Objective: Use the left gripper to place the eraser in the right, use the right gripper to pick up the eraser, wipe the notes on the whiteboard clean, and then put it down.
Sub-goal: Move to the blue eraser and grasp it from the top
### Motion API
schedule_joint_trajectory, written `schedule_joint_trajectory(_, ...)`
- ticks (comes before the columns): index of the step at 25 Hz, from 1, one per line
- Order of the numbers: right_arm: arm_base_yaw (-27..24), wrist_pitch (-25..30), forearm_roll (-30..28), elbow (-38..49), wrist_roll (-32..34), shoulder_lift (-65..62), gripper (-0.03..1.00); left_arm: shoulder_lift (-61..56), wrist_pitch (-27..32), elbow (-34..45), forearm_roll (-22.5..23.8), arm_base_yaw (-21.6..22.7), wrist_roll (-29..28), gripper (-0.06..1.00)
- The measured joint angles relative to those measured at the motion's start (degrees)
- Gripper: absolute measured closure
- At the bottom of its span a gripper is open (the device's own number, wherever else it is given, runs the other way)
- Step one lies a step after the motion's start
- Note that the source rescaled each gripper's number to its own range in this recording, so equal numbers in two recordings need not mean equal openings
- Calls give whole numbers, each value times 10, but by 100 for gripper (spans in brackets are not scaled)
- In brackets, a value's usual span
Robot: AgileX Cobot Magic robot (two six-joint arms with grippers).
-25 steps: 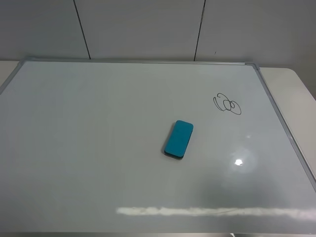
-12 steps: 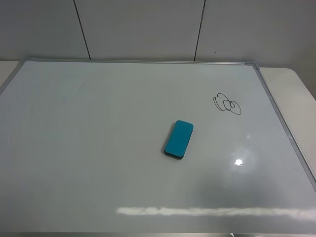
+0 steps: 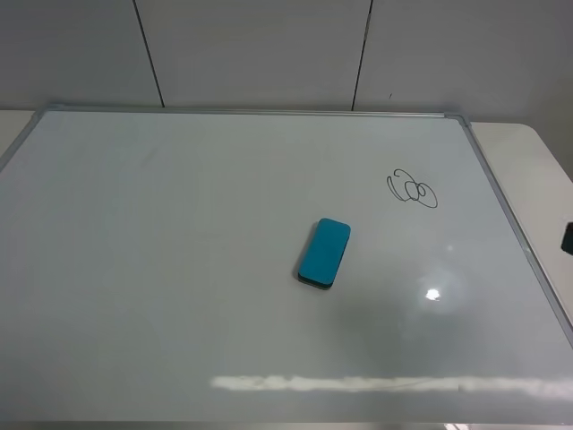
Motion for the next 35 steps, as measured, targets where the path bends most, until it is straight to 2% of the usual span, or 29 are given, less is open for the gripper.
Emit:
schedule_joint_trajectory(5,0,-54,24,-43,6,157,-3,0,0,0,0,0,0,-6)
schedule_joint_trajectory(11,0,-52,40,-143,4,369,-3,0,0,0,0,0,0,-6)
schedule_joint_trajectory(16,0,-57,87,-208,2,468,-3,0,0,0,0,0,0,-6)
schedule_joint_trajectory(19,0,-61,107,-223,2,488,-3,0,0,0,0,0,0,-6)
schedule_joint_trajectory(29,0,-64,123,-224,7,489,-3,0,0,0,0,0,0,-6)
schedule_joint_trajectory(35,0,-57,95,-224,14,489,-3,0,0,0,0,0,0,-6)
